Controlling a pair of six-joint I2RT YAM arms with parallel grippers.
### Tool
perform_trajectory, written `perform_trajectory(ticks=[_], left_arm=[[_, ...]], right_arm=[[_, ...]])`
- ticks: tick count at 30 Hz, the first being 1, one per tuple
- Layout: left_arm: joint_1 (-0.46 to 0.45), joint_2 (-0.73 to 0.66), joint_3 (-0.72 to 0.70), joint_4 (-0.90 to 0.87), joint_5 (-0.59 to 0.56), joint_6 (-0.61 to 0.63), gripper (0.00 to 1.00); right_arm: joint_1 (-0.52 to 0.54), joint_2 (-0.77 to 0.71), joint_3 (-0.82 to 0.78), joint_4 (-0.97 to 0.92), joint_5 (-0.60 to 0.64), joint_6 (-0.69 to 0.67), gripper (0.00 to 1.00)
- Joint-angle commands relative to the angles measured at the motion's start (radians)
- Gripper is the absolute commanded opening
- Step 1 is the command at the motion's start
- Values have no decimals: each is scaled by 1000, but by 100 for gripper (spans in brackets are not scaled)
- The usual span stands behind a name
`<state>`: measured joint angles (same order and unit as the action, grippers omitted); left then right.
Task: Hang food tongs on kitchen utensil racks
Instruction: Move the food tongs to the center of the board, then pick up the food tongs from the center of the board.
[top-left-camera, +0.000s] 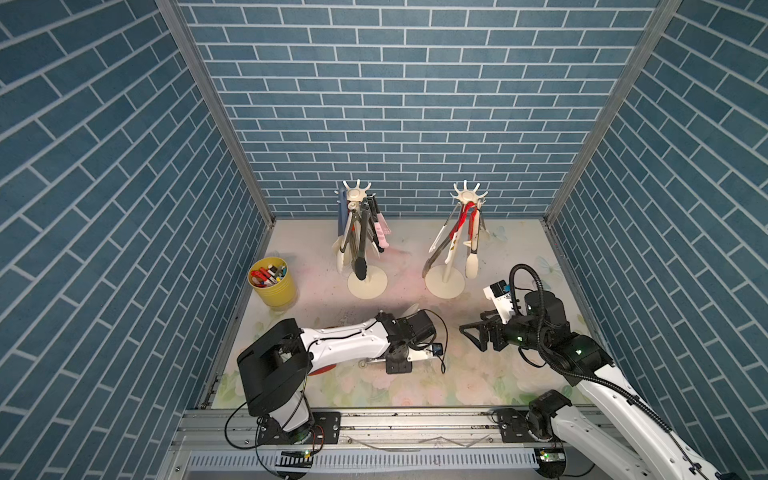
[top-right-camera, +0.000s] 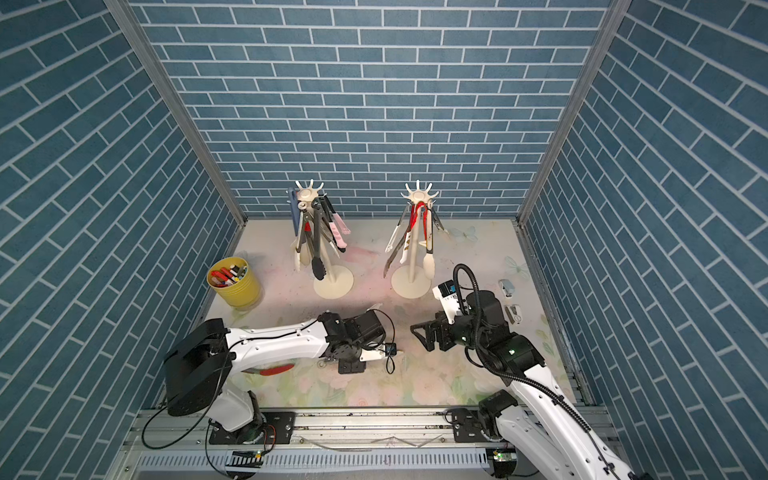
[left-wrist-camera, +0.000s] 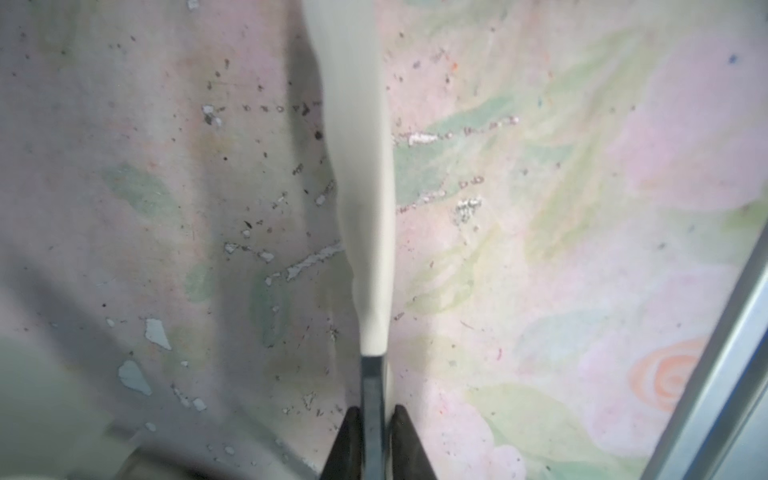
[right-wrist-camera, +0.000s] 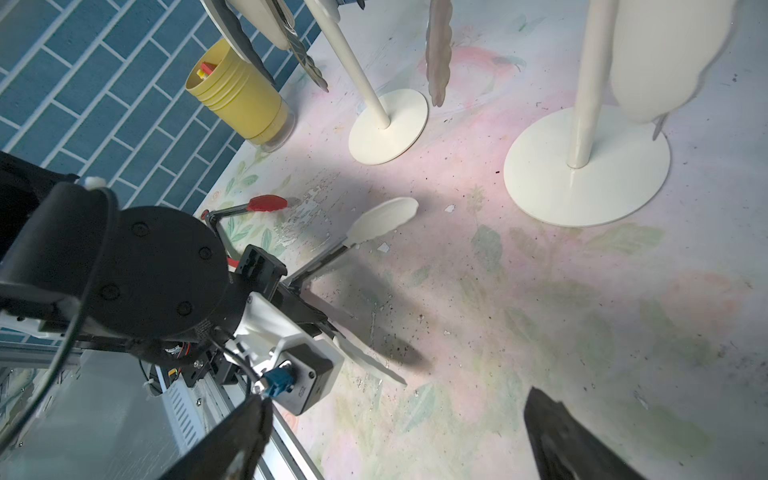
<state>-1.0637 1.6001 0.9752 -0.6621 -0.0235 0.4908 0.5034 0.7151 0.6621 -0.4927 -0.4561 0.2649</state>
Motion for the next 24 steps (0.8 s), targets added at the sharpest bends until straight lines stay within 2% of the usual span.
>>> perform_trajectory(ticks=[1, 4, 9, 16, 21, 24], left_arm=[[-5, -57, -11, 17, -32, 30, 40], [-4, -126, -26, 47, -29, 2, 59], [-5, -286, -60, 87, -67, -125, 71], [9, -587, -142, 118, -149, -483, 88], [23, -797, -236, 69, -195, -755, 95], [24, -898, -260, -1, -232, -886, 98]], right_arm=[[3, 7, 45, 6, -1, -13, 96], [3, 9, 48, 2, -1, -22, 96], [3, 12, 60, -13, -10, -41, 96], [4, 72, 75, 5, -87, -76, 93], [17, 161, 77, 32, -148, -101, 89], [66, 226, 94, 26, -126, -142, 88]])
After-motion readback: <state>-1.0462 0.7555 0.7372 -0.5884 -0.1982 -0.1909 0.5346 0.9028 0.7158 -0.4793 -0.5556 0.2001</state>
